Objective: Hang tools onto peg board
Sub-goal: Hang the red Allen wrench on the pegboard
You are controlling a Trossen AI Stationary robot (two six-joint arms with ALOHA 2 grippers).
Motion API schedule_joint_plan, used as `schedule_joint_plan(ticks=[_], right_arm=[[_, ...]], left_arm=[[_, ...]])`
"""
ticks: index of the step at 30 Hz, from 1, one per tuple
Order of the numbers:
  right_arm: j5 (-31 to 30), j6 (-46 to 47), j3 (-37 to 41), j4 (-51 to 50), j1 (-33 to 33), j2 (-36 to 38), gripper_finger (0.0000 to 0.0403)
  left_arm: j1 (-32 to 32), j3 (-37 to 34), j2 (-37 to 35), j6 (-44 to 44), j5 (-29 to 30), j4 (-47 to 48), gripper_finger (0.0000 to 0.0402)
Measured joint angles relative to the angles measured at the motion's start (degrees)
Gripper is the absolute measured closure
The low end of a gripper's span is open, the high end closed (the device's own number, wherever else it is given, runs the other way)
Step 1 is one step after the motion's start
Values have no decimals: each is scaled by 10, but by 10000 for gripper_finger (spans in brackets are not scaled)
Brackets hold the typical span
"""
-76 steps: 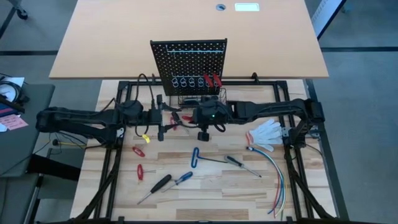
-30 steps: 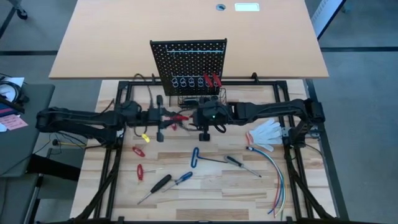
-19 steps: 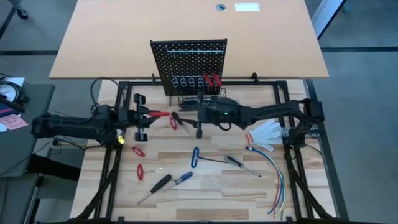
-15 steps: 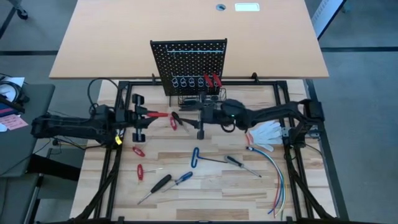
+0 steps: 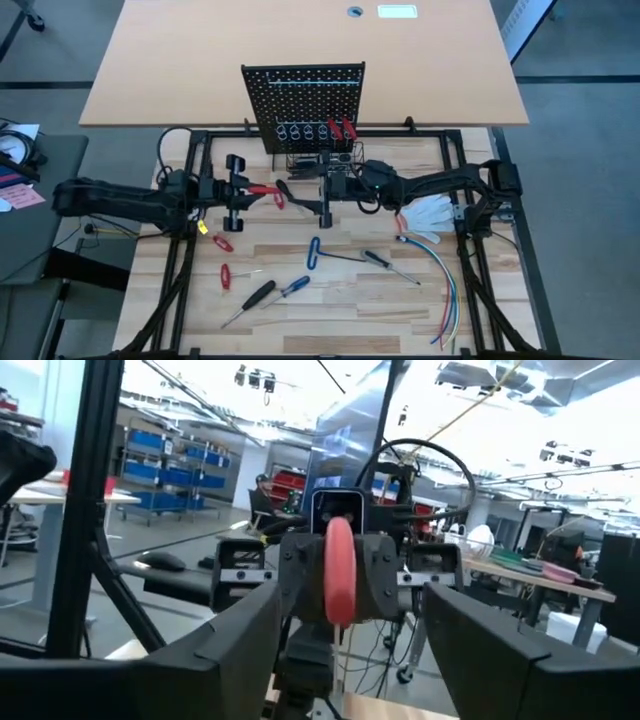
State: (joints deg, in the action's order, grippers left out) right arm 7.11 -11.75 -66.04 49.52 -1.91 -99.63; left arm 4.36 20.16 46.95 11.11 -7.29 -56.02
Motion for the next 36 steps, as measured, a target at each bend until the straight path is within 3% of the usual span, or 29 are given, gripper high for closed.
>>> schedule_joint_plan(ticks=[7, 14, 21, 26, 33, 36], right_arm=[[12, -7, 0, -3, 2, -1, 161], [14, -24, -50, -3, 16, -59, 164], [-30, -49, -71, -4, 31, -73, 179], [-30, -48, -71, -3, 31, -72, 228], [-34, -48, -71, -3, 34, -71, 328], [-61, -49, -71, -4, 39, -69, 363]], left_arm=[[0, 0, 44, -6, -15, -52, 359], [-6, 8, 61, -13, -15, -51, 359], [-21, 8, 43, -2, -16, -35, 359], [-23, 8, 43, 3, -16, -28, 359], [-23, 8, 43, 11, -16, -29, 359], [-23, 8, 42, 15, -8, -25, 359]])
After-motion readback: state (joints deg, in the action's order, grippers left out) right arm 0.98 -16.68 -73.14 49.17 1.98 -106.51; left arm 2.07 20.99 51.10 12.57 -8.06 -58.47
